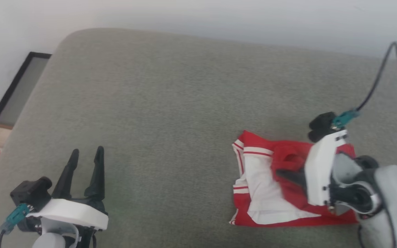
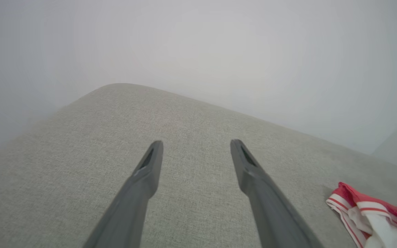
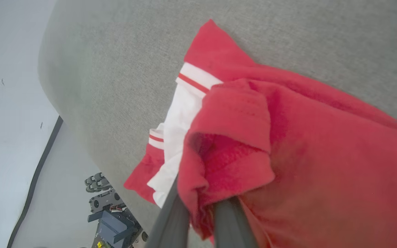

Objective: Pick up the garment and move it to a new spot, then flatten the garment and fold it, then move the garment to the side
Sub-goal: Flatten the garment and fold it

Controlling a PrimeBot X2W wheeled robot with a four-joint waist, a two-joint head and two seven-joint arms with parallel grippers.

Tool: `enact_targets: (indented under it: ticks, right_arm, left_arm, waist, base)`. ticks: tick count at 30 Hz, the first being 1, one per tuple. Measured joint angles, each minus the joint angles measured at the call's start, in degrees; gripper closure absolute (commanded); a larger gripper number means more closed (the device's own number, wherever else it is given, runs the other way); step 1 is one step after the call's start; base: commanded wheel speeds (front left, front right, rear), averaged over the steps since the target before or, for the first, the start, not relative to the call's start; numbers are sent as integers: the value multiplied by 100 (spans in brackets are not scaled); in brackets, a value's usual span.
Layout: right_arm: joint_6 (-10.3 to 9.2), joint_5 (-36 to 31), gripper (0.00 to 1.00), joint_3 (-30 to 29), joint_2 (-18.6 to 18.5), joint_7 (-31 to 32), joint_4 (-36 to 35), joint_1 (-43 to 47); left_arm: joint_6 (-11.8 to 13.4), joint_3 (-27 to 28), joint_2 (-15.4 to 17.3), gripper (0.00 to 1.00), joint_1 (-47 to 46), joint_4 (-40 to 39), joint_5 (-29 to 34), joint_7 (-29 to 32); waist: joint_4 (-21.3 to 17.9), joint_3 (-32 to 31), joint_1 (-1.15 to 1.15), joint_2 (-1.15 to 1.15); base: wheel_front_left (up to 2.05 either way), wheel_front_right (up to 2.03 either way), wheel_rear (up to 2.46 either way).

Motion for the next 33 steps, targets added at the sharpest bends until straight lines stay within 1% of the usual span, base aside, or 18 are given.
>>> enact_targets:
  ticks: [2, 6, 7, 8, 9, 12, 15, 19, 23, 27, 30, 31, 32, 33]
  right_arm:
    - [0, -9, 100, 119, 104, -86, 169, -59]
    - [0, -119, 100, 347, 196, -236, 544, -248]
    - [0, -113, 84, 382, 215, -265, 610, -262]
    - [0, -96, 15, 383, 259, -328, 668, -270]
    - [0, -47, 0, 385, 301, -348, 712, -296]
    - [0, 83, 0, 430, 315, -354, 636, -404]
    - [0, 192, 0, 397, 232, -392, 396, -419]
    - [0, 182, 0, 188, -32, -534, 97, -430]
    - [0, 93, 0, -146, -259, -879, -70, -369]
    - [0, 19, 0, -404, -488, -1335, -133, -233]
    - [0, -65, 0, -546, -660, -1831, -153, -122]
    - [0, -81, 0, -564, -712, -2024, -146, -84]
    - [0, -122, 0, -641, -791, -2481, -75, -6]
    - [0, -129, 0, -661, -844, -2691, -9, 31]
  left_arm:
    - [-10, -37, -15, 0, -42, 37, 0, -1]
    - [-51, -80, -35, 0, -104, 113, -1, -2]
    - [-52, -83, -47, 0, -115, 129, -1, -2]
    - [-53, -83, -52, 0, -118, 144, -2, -2]
    - [-58, -83, -54, 0, -118, 158, -2, -3]
    - [-59, -34, -47, 0, -117, 180, -5, -5]
    - [-62, 30, -45, 0, -114, 179, -11, -8]
    - [-77, 123, -15, 0, -98, 166, -12, -9]
    - [-86, 210, 12, 0, -61, 147, -12, -9]
    - [-97, 298, 44, 0, -3, 142, -12, -9]
    - [-100, 376, 102, 0, 20, 130, -11, -10]
    - [-100, 400, 108, 0, 29, 120, -11, -10]
    - [-101, 435, 126, 0, 81, 103, -2, -10]
    - [-101, 452, 131, 0, 116, 104, 3, -10]
  waist:
    - [100, -8, 0, 0]
    - [241, -13, 0, 0]
    - [262, -14, 0, 0]
    - [274, -15, 0, 0]
    - [279, -18, 0, 0]
    - [247, -23, 0, 0]
    - [161, -26, 0, 0]
    - [-3, -45, 0, 0]
    - [-187, -82, 0, 0]
    - [-383, -131, 0, 0]
    - [-533, -171, 0, 0]
    - [-583, -187, 0, 0]
    - [-678, -218, 0, 0]
    - [-722, -236, 0, 0]
  base:
    - [0, 0, 0]
    - [0, 0, 0]
    - [0, 0, 0]
    - [0, 0, 0]
    - [0, 0, 0]
    - [0, 0, 0]
    - [0, 0, 0]
    - [0, 0, 0]
    - [0, 0, 0]
    - [0, 0, 0]
    - [0, 0, 0]
    - [0, 0, 0]
    - [0, 0, 0]
    - [0, 0, 0]
